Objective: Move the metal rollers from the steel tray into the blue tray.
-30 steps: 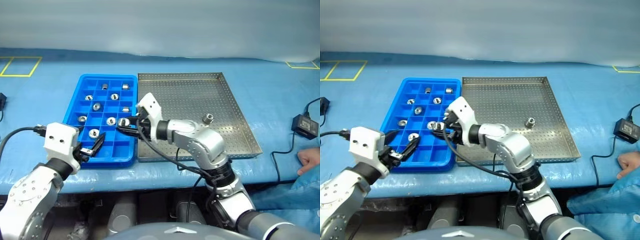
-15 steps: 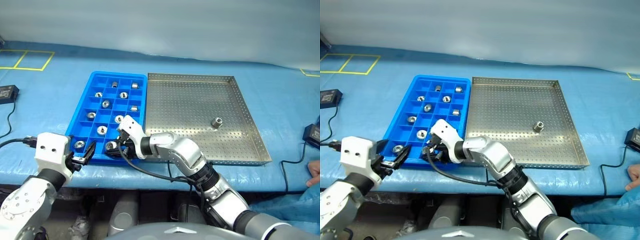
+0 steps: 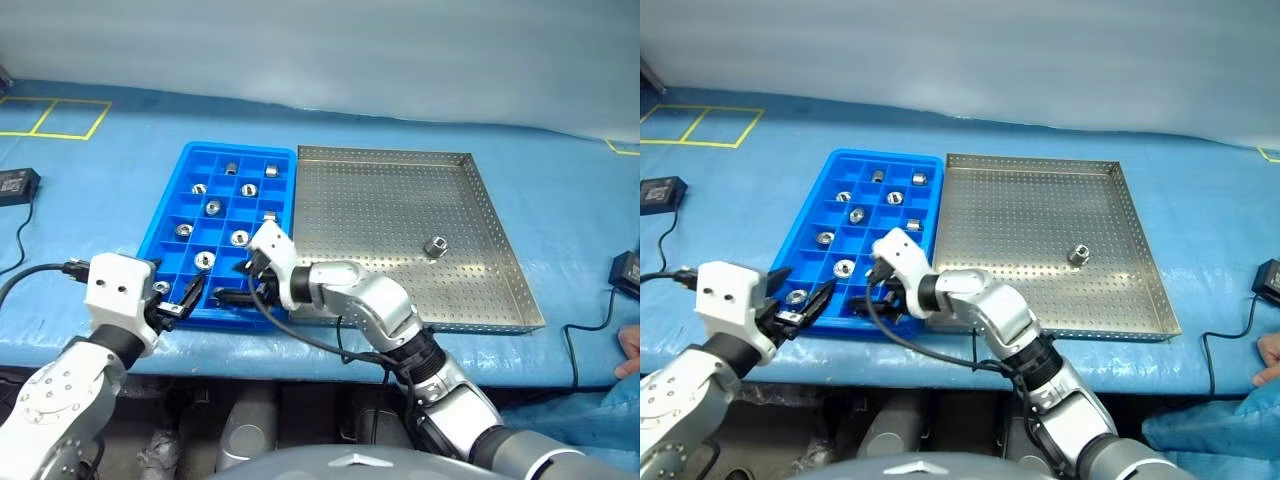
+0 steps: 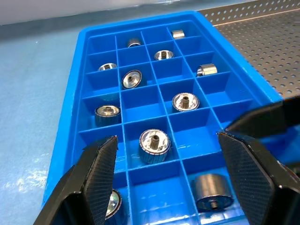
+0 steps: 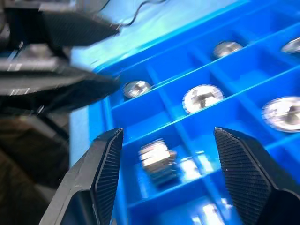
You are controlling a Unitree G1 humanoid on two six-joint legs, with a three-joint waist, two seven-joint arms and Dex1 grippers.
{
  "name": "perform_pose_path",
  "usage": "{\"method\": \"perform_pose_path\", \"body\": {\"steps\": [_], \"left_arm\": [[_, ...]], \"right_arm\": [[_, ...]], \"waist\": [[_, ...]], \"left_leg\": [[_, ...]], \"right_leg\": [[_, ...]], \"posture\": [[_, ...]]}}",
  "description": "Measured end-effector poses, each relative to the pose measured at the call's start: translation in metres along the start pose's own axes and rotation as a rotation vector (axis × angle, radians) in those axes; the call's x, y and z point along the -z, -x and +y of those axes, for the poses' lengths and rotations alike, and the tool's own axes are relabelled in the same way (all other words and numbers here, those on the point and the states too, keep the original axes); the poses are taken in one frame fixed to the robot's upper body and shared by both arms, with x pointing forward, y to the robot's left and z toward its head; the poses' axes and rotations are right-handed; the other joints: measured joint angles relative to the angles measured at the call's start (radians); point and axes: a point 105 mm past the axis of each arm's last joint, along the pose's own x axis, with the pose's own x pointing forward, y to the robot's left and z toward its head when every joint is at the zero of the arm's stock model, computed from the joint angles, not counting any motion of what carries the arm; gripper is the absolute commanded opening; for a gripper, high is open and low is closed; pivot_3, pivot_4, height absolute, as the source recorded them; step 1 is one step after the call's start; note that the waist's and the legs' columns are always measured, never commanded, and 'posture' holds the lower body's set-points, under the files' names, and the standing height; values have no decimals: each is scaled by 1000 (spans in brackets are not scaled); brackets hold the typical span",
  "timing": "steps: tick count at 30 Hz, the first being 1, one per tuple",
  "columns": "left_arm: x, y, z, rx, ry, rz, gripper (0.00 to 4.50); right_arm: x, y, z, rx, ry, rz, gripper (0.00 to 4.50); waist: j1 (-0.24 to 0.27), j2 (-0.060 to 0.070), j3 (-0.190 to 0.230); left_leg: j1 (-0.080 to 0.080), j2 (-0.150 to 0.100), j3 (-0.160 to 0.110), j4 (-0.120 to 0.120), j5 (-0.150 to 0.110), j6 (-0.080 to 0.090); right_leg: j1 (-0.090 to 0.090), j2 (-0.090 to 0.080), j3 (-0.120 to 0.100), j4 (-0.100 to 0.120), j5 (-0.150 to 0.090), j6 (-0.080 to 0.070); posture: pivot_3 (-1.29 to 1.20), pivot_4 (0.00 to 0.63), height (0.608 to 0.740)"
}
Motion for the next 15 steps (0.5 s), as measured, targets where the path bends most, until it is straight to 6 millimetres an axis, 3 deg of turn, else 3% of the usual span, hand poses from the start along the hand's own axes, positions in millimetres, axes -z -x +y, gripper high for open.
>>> {"method": "perform_pose_path", "body": {"steps": [3,7,10,15], "left_arm": [[-3,-14,-14,70,21,-22,3729],[-11,-36,-23,132,21,-59,3729],[-21,-55,-28,177,8,-101,3729],[-22,-70,-56,321,-7,-101,3729]], "right_arm": [[-12,30,-34,191,37,-35,3257],[-9,72,-81,487,102,20,3257],[-9,115,-119,762,161,65,3257],[6,160,-153,1085,143,136,3257]], "waist": [[1,0,0],[-6,0,0],[-17,0,0],[-59,0,0]], "left_leg": [[0,0,1,0,0,0],[-2,0,1,0,1,0],[-3,0,2,0,1,0],[-4,-1,3,0,1,1]], "right_leg": [[1,0,0,0,0,0],[3,1,0,1,0,0],[2,1,1,1,0,0],[1,1,4,0,3,-2]], "posture": [[250,150,740],[185,150,740],[140,150,740],[89,150,740]]}}
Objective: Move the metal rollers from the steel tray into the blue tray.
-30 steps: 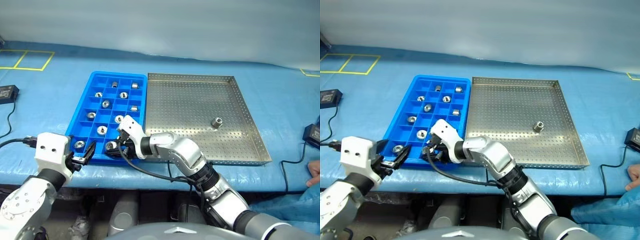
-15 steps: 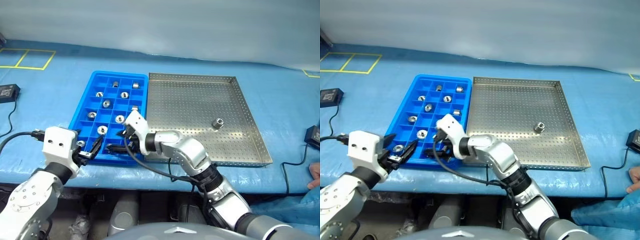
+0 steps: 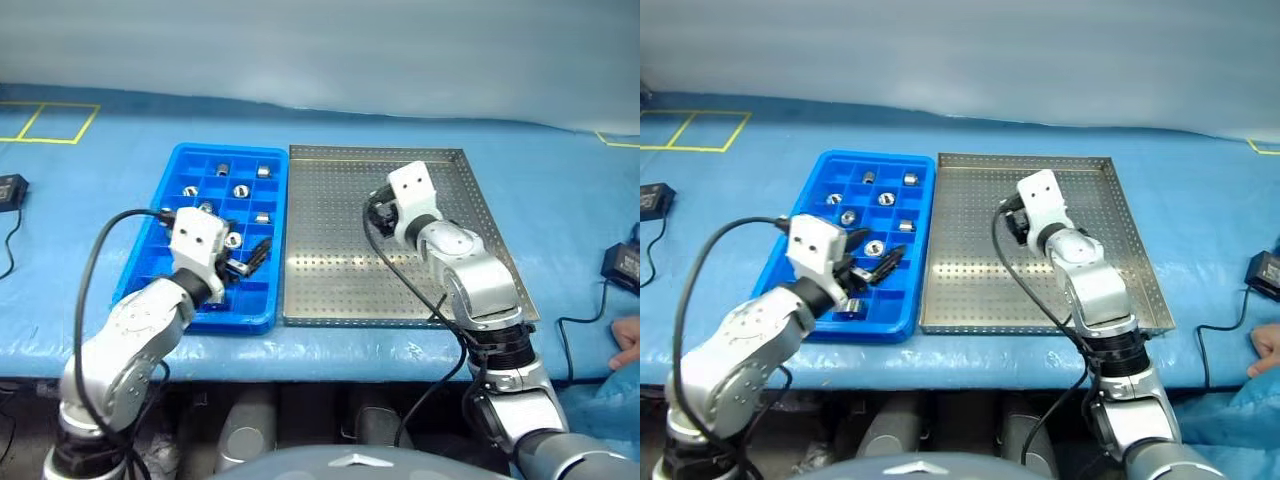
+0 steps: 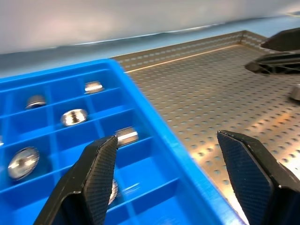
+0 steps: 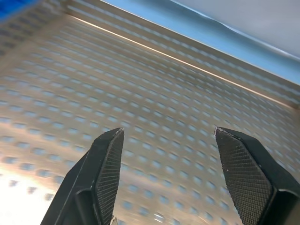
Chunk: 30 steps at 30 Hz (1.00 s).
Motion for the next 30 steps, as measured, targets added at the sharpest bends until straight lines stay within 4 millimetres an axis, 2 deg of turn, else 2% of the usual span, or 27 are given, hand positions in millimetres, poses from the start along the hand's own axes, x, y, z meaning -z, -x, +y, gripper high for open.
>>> {"method": "perform_pose_path", "body": {"steps": [3,8,14,24,30], "left_arm": [[1,-5,-5,47,-3,2,3729],[9,-12,-18,152,-6,32,3729],[16,-16,-22,193,-31,62,3729],[17,-18,-27,209,-34,58,3729],[18,-17,-27,208,-41,64,3729]], "right_arm": [[16,-2,-11,68,-61,53,3257],[34,-4,-7,83,-139,109,3257],[38,-4,-10,126,-206,122,3257],[44,-8,2,136,-347,165,3257],[58,-10,5,160,-416,219,3257]], "waist": [[-32,0,0],[-55,0,0],[-61,0,0],[-62,0,0],[-62,1,0]], "left_leg": [[1,1,0,0,0,0],[3,1,2,0,1,1],[5,1,7,2,1,2],[5,1,7,5,1,2],[5,1,7,8,1,2]], "right_leg": [[0,1,1,0,2,1],[0,4,6,2,-1,4],[0,4,11,5,-1,5],[-1,4,11,11,-1,5],[-1,3,11,13,-1,5]], "posture": [[82,150,740],[63,150,740],[53,150,740],[63,150,740],[72,150,740]]}}
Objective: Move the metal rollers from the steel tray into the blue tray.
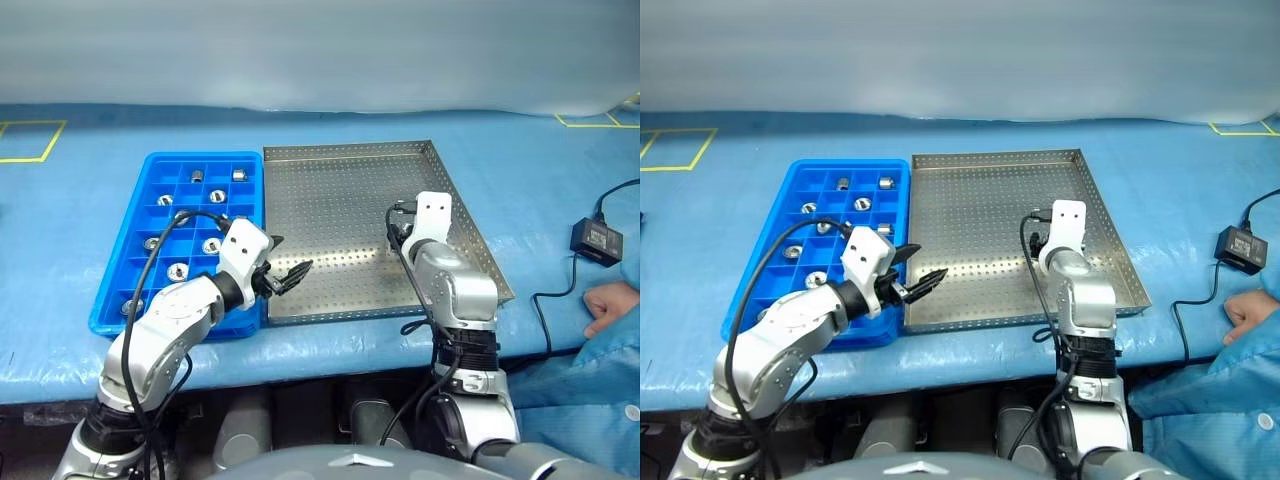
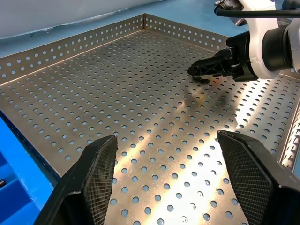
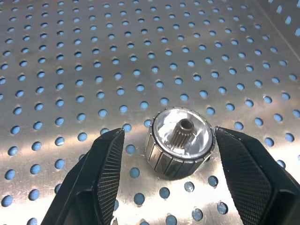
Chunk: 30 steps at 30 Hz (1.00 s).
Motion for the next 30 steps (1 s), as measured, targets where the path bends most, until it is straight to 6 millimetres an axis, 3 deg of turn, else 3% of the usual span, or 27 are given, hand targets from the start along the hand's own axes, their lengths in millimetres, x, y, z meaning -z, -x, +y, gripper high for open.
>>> {"method": "perform_pose_path", "body": {"steps": [3,8,20,24,30], "left_arm": [[1,0,0,-3,1,3,3729],[2,0,0,-5,2,6,3729],[11,4,0,-15,26,33,3729],[18,12,8,-71,33,71,3729],[20,52,41,-292,28,106,3729]], "right_arm": [[4,-2,0,6,-29,16,3257],[1,-5,2,7,-52,8,2043],[-4,-8,8,-19,-53,-18,1733],[-19,6,42,-232,-8,-84,1733],[-38,77,126,-836,200,-202,1733]], "waist": [[-1,0,0],[-4,0,0],[-12,0,0],[-24,1,0],[-21,1,0]], "left_leg": [[0,0,0,0,0,0],[0,0,0,0,0,0],[0,0,0,0,0,0],[0,1,-1,-1,0,0],[1,1,-4,-3,0,0]], "right_leg": [[0,0,0,0,0,0],[0,0,0,0,0,0],[0,0,0,0,0,0],[-1,0,0,1,0,0],[-1,1,-1,1,-1,-1]], "posture": [[74,150,740],[77,150,740],[79,150,740],[80,150,740],[116,150,740]]}}
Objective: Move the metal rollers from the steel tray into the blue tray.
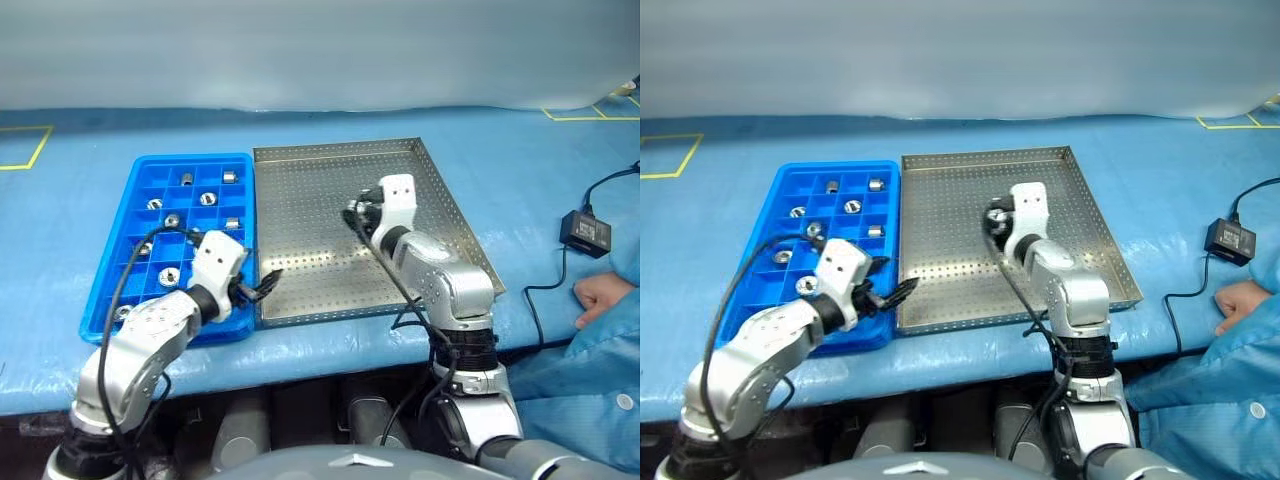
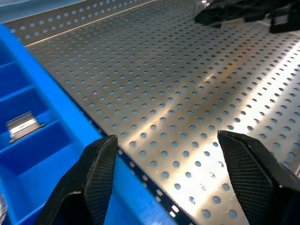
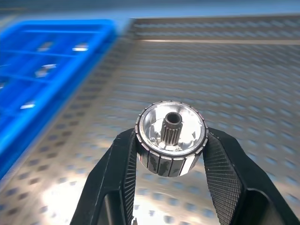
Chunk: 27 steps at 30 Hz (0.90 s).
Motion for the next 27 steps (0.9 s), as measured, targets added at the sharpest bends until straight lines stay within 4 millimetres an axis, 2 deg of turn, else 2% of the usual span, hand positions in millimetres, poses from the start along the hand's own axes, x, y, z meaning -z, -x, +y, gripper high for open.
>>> {"method": "perform_pose_path", "body": {"steps": [4,7,12,18,21,24,27], "left_arm": [[-4,22,26,-147,-8,-14,3729],[-5,33,37,-219,-8,-14,3729],[-2,38,33,-233,8,-10,3729],[2,37,31,-239,35,1,3729],[1,35,29,-235,40,-7,3729],[-1,30,22,-205,43,-17,3729],[-3,26,18,-186,47,-26,3729]], "right_arm": [[1,-8,53,-265,47,21,1733],[5,-14,74,-359,63,51,1733],[20,-29,92,-419,84,106,1733],[36,-40,89,-418,59,156,1733],[43,-43,89,-411,57,174,2692],[40,-46,90,-404,69,155,3674],[35,-47,87,-380,89,123,3674]], "waist": [[9,0,0],[25,-1,0],[51,-1,-1],[63,-1,0],[65,-1,0],[67,-1,-1],[67,-1,-1]], "left_leg": [[0,0,-1,1,0,0],[0,-1,0,3,0,0],[-1,-1,1,3,0,0],[-1,-1,1,2,0,0],[-1,-1,1,2,0,0],[-1,-1,0,2,0,0],[-1,-1,0,2,0,0]], "right_leg": [[1,-1,0,0,0,0],[1,-3,0,0,0,0],[0,-4,-1,-1,0,0],[0,-4,-2,-1,0,0],[0,-3,-2,-1,0,0],[0,-3,-2,-1,0,0],[0,-3,-2,-1,0,0]], "posture": [[155,150,740],[176,150,740],[220,150,740],[232,150,740],[230,150,740],[219,150,740],[205,150,740]]}}
